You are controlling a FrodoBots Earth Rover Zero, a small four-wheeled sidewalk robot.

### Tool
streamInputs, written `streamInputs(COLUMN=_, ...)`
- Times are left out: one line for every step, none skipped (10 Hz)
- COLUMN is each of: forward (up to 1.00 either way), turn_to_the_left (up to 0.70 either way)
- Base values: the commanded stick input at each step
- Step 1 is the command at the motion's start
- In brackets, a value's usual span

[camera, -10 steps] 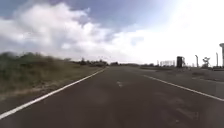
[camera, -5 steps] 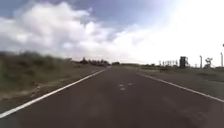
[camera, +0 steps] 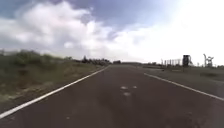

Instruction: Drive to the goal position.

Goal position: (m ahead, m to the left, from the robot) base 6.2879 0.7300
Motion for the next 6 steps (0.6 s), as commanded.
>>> streamInputs(forward=1.00, turn_to_the_left=0.00)
streamInputs(forward=1.00, turn_to_the_left=0.00)
streamInputs(forward=1.00, turn_to_the_left=0.00)
streamInputs(forward=1.00, turn_to_the_left=0.00)
streamInputs(forward=1.00, turn_to_the_left=0.00)
streamInputs(forward=1.00, turn_to_the_left=0.00)
